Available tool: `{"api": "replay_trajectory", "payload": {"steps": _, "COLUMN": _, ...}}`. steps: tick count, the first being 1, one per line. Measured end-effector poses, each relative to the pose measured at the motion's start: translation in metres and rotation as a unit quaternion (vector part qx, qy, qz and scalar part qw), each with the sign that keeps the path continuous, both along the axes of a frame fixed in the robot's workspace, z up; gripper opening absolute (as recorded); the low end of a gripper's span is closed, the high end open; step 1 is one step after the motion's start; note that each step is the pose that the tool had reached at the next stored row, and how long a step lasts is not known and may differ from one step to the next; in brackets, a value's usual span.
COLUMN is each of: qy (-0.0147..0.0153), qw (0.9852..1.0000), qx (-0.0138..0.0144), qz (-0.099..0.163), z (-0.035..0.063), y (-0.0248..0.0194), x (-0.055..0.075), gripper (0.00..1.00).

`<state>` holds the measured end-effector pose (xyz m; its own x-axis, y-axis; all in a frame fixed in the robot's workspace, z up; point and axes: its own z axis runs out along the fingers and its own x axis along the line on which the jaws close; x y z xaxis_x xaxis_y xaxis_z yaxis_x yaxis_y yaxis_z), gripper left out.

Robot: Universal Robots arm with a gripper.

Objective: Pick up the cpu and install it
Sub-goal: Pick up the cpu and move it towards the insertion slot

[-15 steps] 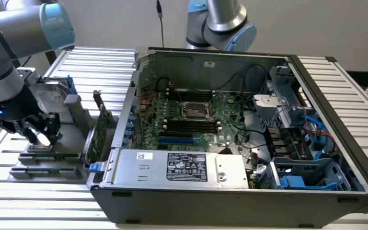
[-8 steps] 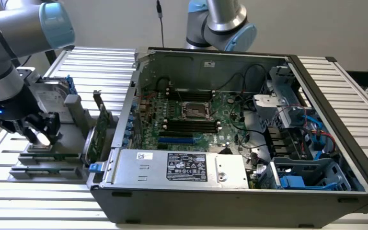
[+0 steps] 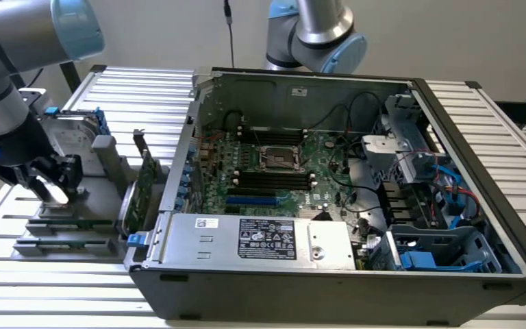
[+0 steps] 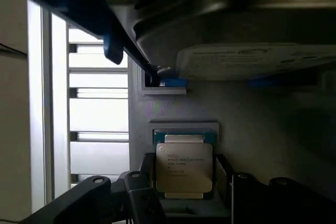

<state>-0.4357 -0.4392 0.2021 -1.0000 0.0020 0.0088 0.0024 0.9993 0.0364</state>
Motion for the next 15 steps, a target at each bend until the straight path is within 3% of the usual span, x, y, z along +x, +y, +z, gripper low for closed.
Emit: {"api": "replay_trajectory", "payload": {"steps": 15, "qy": 0.0033, "qw": 1.0, "qx": 0.0, "qz": 0.0, "z": 0.0652, "y": 0.0, "x": 0.001, "gripper": 0.55}}
